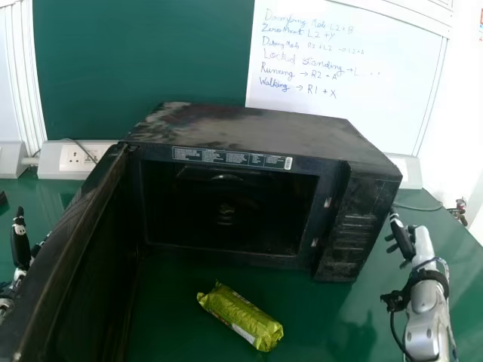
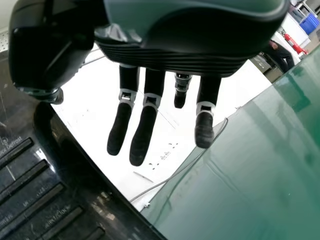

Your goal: Put biscuit inside oven

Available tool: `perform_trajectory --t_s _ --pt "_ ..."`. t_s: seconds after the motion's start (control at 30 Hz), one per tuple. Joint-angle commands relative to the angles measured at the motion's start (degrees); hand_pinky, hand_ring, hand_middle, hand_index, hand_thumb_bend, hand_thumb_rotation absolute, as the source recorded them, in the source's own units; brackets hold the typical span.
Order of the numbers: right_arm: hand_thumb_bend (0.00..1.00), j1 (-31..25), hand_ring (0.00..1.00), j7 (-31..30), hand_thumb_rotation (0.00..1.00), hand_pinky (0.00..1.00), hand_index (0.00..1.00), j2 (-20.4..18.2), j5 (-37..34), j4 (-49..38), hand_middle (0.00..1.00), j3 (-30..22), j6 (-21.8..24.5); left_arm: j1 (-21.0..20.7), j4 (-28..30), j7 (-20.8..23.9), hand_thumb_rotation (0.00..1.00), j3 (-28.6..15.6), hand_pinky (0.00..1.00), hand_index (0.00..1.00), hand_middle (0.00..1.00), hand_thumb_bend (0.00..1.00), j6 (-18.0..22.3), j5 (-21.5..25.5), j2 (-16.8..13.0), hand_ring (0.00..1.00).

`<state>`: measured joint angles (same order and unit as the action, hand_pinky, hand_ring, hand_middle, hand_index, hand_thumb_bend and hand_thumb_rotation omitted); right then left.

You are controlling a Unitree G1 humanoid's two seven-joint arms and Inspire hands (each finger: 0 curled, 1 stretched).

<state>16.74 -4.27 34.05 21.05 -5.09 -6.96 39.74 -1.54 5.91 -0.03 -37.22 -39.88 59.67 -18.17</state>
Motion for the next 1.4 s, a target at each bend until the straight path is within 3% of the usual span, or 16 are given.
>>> perform_trajectory --t_s 0.0,0.33,0.5,0.63,1.0,1.13,1.23,1.37 --pt "0.85 -0.2 0.22 -2.4 0.25 0.16 0.39 1.6 -0.1 -1.4 0.31 0.2 1.0 -0.5 0.5 -0.1 0.0 0.2 0.68 0.75 0.78 0.65 0.4 0.0 0.1 0.74" --pt "0.91 -1.1 0.28 -17.6 0.22 0.22 0.49 9.2 -3.1 -9.1 0.38 0.1 7.4 -0.2 0.8 -0.3 0.0 0.2 0.69 0.76 0.79 0.64 0.4 0.2 0.3 0.76" --pt "0.91 -1.5 0.39 -24.7 0.25 0.33 0.52 13.5 -6.1 -13.3 0.48 -0.5 6.8 -0.3 0.6 -0.6 0.0 0.1 0.69 0.77 0.79 0.64 0.4 0.4 0.6 0.75" --pt "0.89 -1.2 0.42 -28.4 0.22 0.35 0.54 16.2 -7.2 -17.1 0.51 0.2 8.1 -0.5 0.5 -0.2 0.0 0.0 0.69 0.78 0.8 0.64 0.3 0.7 0.7 0.75" --pt "0.94 -4.6 0.31 -35.0 0.24 0.24 0.53 21.0 -11.8 -19.7 0.39 -3.5 -3.2 -0.5 0.8 0.2 0.0 0.0 0.69 0.77 0.8 0.62 0.1 1.0 0.8 0.76" --pt "0.94 -5.8 0.37 -36.9 0.22 0.3 0.55 22.2 -12.9 -22.4 0.45 -4.8 -5.0 -0.5 1.0 0.4 0.0 0.1 0.69 0.77 0.8 0.62 0.1 0.8 0.7 0.76" --pt "0.98 -6.5 0.46 -37.9 0.27 0.4 0.57 23.1 -13.2 -23.9 0.52 -5.3 -6.3 -0.6 1.0 1.0 0.0 0.0 0.69 0.75 0.79 0.64 0.0 1.0 0.9 0.75" --pt "1.0 -6.4 0.52 -38.6 0.27 0.44 0.62 22.9 -14.2 -27.7 0.57 -5.5 -3.4 -0.6 1.1 0.8 0.0 0.2 0.69 0.76 0.79 0.63 0.2 1.0 1.0 0.75"
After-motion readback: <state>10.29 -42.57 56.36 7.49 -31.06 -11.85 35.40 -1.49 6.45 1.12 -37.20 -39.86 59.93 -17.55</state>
